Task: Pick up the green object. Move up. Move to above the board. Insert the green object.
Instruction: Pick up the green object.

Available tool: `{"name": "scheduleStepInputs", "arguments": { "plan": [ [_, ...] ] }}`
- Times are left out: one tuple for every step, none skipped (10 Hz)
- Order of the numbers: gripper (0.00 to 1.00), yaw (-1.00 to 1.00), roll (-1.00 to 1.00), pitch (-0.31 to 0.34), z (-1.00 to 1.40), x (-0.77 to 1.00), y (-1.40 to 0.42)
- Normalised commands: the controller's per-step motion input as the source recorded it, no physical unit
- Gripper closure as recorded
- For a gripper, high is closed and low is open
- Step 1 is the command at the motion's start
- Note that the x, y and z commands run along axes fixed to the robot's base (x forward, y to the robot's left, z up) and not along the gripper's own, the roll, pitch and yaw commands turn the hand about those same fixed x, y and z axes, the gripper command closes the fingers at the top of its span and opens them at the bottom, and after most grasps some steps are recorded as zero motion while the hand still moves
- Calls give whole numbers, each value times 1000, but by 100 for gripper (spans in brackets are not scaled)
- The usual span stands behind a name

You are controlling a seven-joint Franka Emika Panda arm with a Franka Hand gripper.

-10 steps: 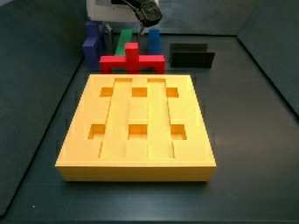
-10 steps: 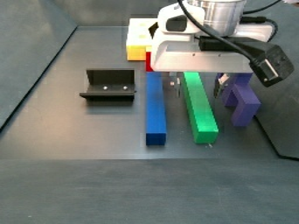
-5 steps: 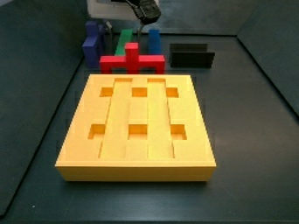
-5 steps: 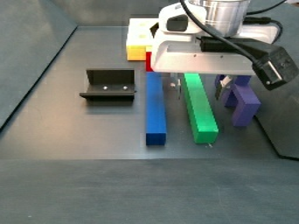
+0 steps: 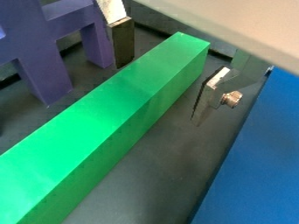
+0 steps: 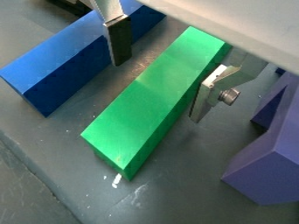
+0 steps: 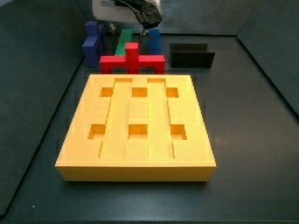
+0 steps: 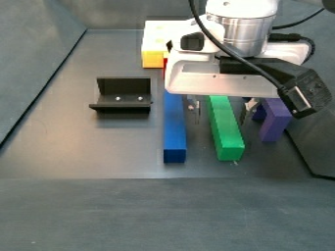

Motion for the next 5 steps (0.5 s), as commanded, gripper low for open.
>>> {"name": "scheduleStepInputs", "arguments": {
  "plan": [
    [0, 197, -36, -3, -63, 0, -146],
    [0, 291, -37, -53, -14, -51, -157],
    [0, 314, -33, -34, -14, 0, -83],
    [0, 289, -96, -51, -63, 0, 0],
    [0, 97, -131, -86, -34, 0, 0]
  ]
}}
